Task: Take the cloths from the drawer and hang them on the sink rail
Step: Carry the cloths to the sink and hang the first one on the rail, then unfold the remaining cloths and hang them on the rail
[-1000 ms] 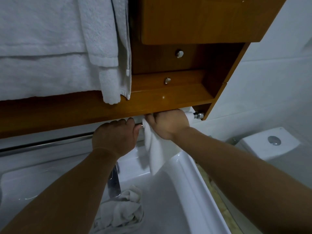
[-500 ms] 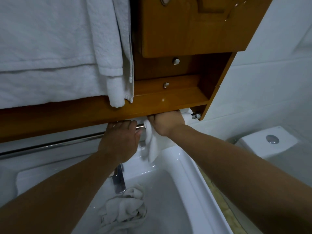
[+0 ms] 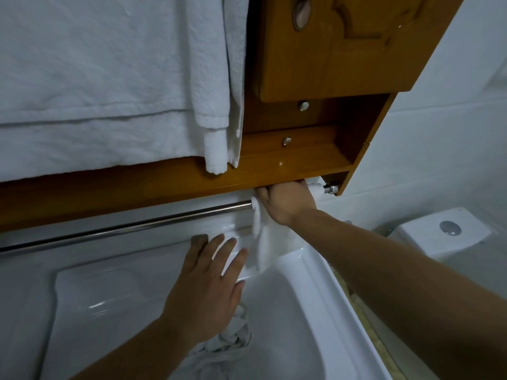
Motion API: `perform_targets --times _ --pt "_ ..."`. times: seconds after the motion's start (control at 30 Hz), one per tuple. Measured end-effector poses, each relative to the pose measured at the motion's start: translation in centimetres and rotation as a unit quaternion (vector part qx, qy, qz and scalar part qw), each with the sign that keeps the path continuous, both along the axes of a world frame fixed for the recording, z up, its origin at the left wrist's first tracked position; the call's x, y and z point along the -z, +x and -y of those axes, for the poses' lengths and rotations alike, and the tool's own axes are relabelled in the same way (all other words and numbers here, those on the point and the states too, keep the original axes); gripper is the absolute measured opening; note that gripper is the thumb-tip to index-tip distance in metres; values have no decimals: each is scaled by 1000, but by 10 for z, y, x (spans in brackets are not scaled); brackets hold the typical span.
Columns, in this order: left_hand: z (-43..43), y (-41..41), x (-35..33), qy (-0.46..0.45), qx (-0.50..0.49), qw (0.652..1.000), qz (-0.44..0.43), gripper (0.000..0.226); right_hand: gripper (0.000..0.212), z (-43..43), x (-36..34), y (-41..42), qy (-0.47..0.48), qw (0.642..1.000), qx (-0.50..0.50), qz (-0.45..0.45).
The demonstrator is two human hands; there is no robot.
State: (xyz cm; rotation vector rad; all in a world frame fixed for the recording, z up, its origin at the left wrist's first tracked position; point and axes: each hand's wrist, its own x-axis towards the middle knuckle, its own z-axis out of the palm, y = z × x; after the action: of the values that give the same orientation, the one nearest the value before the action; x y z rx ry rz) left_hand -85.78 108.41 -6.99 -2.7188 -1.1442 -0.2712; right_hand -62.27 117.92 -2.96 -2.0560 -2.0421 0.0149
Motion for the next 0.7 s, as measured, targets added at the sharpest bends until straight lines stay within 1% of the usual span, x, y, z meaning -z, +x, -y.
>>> perform_targets --times 0.13,0.23,0.3,0.37,0.43,0.5,0.53,0.63,0.7 --pt "16 -25 24 -22 -21 999 -13 51 60 15 11 -1 31 999 4 39" --pt "29 -45 43 -46 -29 999 5 58 53 25 21 3 100 994 0 39" --pt "36 -55 54 -32 -22 999 12 55 47 37 29 8 164 986 -14 35" --pt "40 -61 57 -13 -20 1000 16 52 42 52 39 11 212 975 -51 41" --pt "41 -67 58 -6 -32 999 20 50 37 69 53 12 239 965 -97 48" --pt "43 -72 60 -6 -44 998 34 48 32 86 69 11 233 963 -127 51" --pt "45 -74 64 -3 -47 998 40 47 30 95 79 9 215 966 -135 52" --pt "52 -82 80 -2 -57 997 46 42 25 121 111 -1 125 980 -147 40" --pt "55 -88 91 -13 -75 996 45 42 26 136 130 -8 49 990 -133 23"
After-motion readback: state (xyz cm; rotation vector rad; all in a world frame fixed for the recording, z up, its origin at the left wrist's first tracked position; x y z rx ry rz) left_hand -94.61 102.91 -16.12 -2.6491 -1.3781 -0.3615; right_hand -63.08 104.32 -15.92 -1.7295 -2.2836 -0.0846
